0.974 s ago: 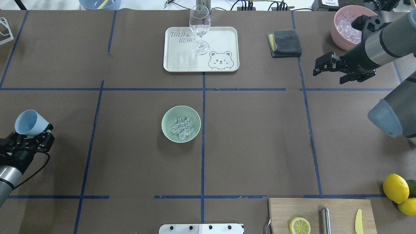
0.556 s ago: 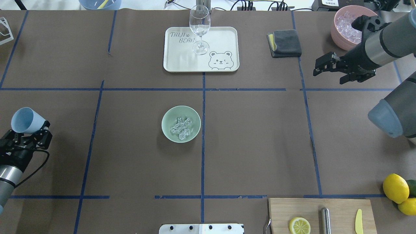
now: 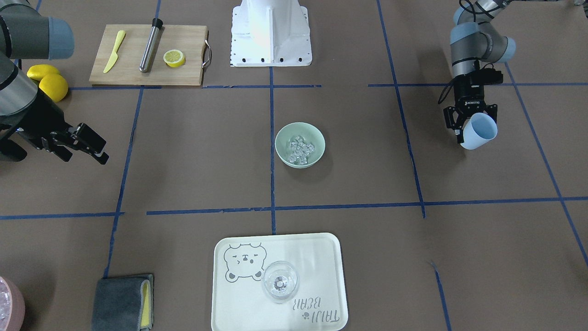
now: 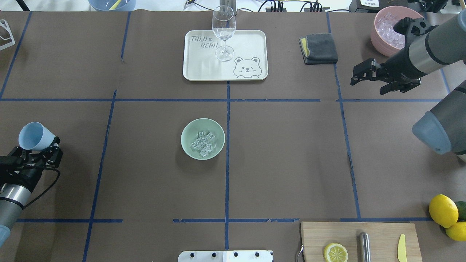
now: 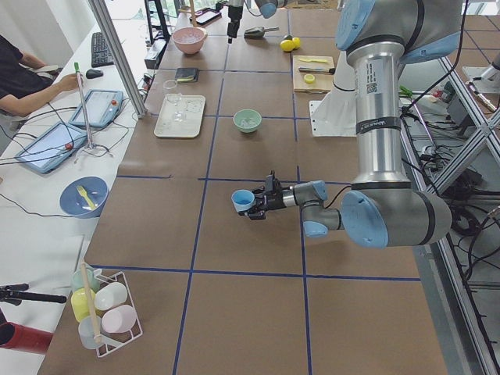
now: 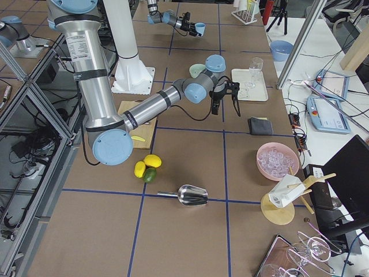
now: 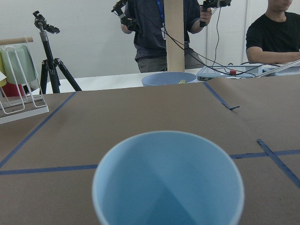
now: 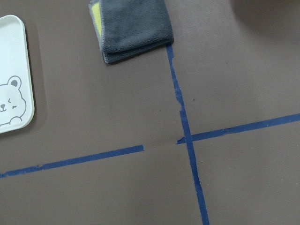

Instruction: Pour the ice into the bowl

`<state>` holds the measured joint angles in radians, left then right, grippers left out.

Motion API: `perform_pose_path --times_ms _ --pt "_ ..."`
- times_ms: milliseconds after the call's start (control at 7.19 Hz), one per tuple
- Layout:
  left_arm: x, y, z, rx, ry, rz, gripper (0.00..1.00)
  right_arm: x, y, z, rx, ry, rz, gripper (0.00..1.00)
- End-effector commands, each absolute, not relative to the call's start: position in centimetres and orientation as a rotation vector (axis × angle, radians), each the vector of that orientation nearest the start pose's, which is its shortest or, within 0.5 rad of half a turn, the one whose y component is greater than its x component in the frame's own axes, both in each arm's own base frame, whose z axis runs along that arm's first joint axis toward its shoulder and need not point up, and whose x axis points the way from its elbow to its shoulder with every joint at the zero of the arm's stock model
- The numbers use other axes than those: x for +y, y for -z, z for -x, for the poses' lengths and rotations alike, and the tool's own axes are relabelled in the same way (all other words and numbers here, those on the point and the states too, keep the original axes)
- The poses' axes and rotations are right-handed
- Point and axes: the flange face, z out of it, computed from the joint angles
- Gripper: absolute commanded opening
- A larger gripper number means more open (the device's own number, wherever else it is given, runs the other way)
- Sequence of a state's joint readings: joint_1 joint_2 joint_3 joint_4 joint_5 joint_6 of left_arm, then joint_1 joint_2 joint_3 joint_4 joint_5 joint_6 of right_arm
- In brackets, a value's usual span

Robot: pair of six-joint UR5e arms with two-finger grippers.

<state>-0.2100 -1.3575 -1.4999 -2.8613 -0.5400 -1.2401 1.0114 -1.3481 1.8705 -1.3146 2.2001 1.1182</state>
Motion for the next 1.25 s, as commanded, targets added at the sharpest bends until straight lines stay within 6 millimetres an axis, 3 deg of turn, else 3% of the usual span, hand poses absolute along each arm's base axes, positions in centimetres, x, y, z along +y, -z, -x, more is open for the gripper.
perform_pose_path --times_ms 0,834,1113 --pt "-29.4 -63.5 -33.1 0.628 0.408 -1.128 0.00 -51.6 -36.7 23.5 -0.961 -0.269 -0.059 1.00" --pt "-29.4 -64.5 -33.1 0.634 0.399 -1.112 0.00 -51.5 -36.7 23.8 -0.960 -0.265 -0.060 1.00" --pt "-29.3 -65.1 -33.0 0.627 0.391 -1.106 0.05 -51.5 -36.7 23.8 -0.960 -0.264 -0.060 1.00"
